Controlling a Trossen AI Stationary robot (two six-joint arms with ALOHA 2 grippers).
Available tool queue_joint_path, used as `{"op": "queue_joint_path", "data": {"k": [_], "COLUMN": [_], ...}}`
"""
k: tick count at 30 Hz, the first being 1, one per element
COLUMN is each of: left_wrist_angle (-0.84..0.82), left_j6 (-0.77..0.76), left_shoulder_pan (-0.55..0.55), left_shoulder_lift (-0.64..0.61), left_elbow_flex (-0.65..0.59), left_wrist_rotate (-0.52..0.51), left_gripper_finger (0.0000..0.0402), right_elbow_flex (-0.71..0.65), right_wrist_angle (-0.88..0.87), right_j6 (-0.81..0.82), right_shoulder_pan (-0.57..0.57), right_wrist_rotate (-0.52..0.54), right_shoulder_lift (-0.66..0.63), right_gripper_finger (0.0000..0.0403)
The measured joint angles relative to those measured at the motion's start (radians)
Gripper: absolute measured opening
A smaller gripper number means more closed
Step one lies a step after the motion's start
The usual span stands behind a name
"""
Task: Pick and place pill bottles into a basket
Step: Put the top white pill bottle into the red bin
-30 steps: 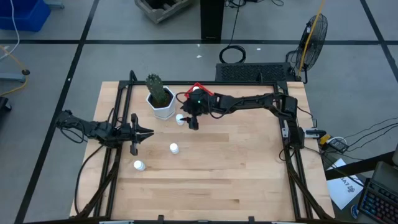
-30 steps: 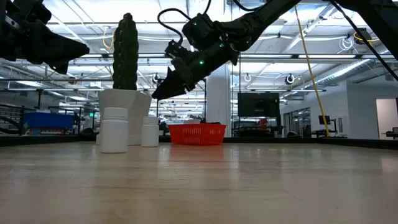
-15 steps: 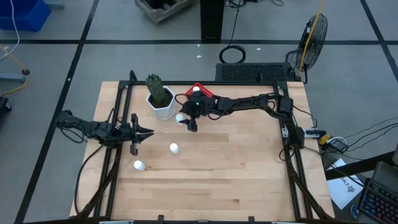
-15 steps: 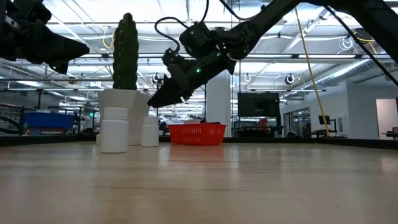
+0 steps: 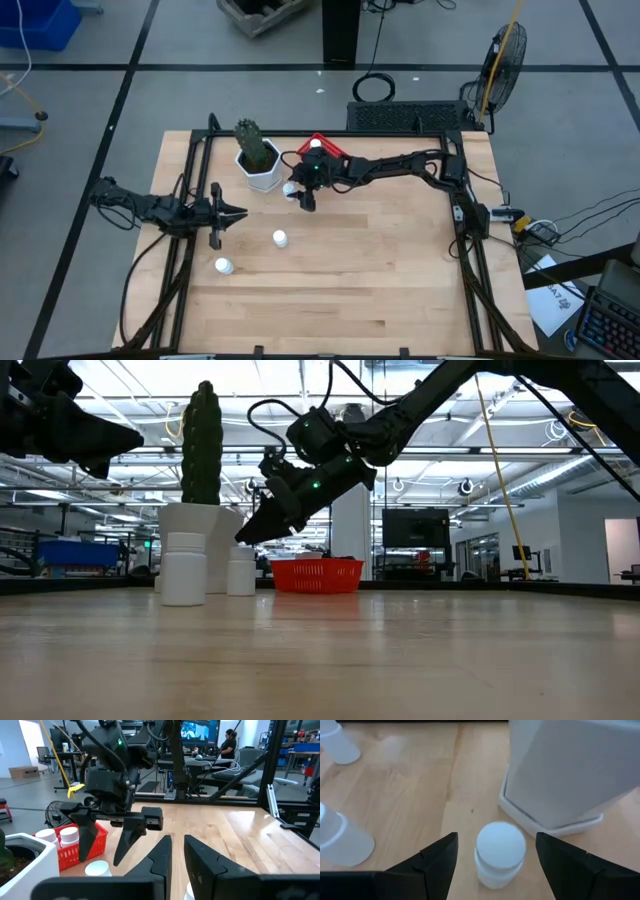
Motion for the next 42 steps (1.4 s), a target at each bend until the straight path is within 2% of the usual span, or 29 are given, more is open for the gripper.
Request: {"op": "queue_joint_path", "data": {"k": [19, 25, 33, 42], "left_wrist_angle": [0.0, 0.0, 0.0, 0.0], "left_j6": [0.0, 0.0, 0.0, 0.0], "left_shoulder_pan": [0.0, 0.0, 0.0, 0.0], "left_shoulder_lift": [0.0, 0.0, 0.0, 0.0], "left_elbow_flex": [0.0, 0.0, 0.0, 0.0], "left_wrist_rotate": [0.0, 0.0, 0.0, 0.0], "left_gripper_finger": [0.0056, 0.0056, 0.0056, 0.0056], "right_elbow_flex": [0.0, 0.0, 0.0, 0.0], "right_wrist_angle": [0.079, 0.062, 0.053, 0.042], "right_j6": [0.028, 0.045, 0.051, 0.053], "right_shoulder_pan": [-0.004, -0.006, -0.009, -0.009], "right_wrist_rotate": [0.0, 0.0, -0.002, -0.003], "right_shoulder_lift": [0.057, 0.056, 0.055, 0.05], "right_gripper_finger": [0.0251, 0.022, 0.0151, 0.0147]}}
